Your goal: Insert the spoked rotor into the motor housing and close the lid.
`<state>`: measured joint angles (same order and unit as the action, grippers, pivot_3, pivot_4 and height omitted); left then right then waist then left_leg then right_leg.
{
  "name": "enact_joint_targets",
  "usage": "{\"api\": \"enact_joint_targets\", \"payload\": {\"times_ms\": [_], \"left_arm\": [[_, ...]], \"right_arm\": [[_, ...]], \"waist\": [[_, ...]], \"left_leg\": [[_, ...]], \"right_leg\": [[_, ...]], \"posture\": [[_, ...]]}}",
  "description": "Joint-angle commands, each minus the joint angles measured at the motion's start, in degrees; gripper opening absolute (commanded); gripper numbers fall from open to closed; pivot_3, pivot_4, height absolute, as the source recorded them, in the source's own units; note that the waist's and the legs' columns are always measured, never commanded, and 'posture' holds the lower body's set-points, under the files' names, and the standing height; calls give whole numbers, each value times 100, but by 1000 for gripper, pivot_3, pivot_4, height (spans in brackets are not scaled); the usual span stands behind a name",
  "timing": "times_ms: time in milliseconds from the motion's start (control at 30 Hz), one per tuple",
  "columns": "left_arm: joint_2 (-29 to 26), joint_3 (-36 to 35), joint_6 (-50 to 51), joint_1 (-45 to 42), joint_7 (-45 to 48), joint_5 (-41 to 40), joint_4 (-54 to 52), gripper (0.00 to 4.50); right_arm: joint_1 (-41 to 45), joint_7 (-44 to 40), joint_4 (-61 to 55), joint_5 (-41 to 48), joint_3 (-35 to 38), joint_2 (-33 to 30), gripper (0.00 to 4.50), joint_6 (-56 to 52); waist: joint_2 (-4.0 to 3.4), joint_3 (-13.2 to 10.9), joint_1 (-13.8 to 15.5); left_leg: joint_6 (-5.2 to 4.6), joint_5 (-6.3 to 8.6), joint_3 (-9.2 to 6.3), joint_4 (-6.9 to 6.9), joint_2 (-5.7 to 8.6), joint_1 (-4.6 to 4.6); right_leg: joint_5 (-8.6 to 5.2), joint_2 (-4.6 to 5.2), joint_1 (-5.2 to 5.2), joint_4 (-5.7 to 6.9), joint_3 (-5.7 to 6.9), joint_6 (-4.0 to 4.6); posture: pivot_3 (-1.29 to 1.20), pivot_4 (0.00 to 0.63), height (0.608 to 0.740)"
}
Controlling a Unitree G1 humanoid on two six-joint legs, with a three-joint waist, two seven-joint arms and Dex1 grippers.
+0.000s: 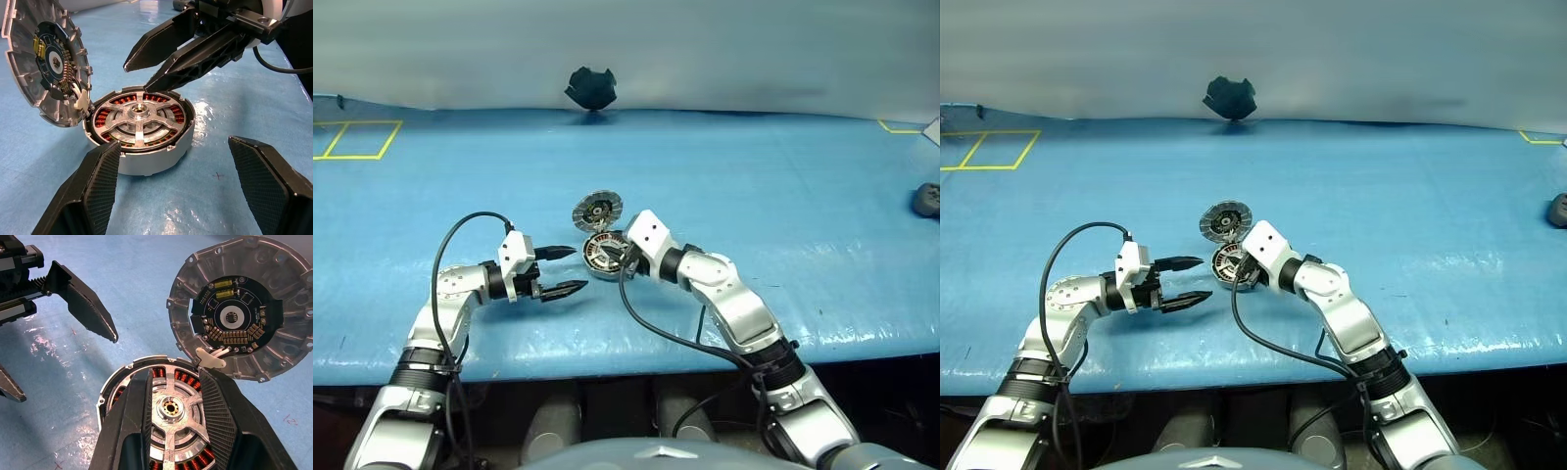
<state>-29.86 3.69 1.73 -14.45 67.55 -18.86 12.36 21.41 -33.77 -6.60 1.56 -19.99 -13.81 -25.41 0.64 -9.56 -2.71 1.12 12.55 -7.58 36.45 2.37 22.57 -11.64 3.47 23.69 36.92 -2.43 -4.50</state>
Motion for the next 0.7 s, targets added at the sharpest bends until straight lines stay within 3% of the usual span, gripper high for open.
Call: {"api": "enact_joint_targets", "payload": {"times_ms": [33, 300, 533, 633, 700], "left_arm": [[-48, -56, -18, -18, -28, -24, -263, 3856], [-36, -37, -39, -20, -75, 41, -265, 3856], [-64, -47, -50, -13, -114, 57, -319, 3856], [-77, -55, 53, -46, -152, 45, -371, 3856], [-70, -58, 83, -60, -171, 38, -399, 3856]], "right_arm": [[59, 1, 37, 61, 38, 98, 1574, 171], [-7, 35, 356, 79, 96, 200, 1574, 282], [-211, 199, -134, 331, 505, 184, 1574, 239], [-410, 223, -244, 417, 773, 15, 996, 194], [-488, 265, -229, 450, 889, -43, 358, 194]], "waist": [[0, 0, -1], [0, 0, -1], [0, 0, 4], [0, 0, 11], [0, 0, 20]], "left_leg": [[0, 0, 0, 0, 0, 0], [0, 0, 0, -6, 0, -1], [2, -1, 0, -21, 0, -1], [2, -1, 0, -25, 0, -1], [2, -1, 0, -25, 0, -1]], "right_leg": [[0, 0, 0, 0, 0, 0], [0, 0, 2, -1, 0, 1], [-2, 0, 6, -5, -1, 4], [-3, 1, 6, -8, -1, 5], [-3, 1, 6, -9, 0, 4]], "posture": [[0, 150, 740], [0, 150, 740], [0, 150, 740], [0, 150, 740], [0, 150, 740]]}}
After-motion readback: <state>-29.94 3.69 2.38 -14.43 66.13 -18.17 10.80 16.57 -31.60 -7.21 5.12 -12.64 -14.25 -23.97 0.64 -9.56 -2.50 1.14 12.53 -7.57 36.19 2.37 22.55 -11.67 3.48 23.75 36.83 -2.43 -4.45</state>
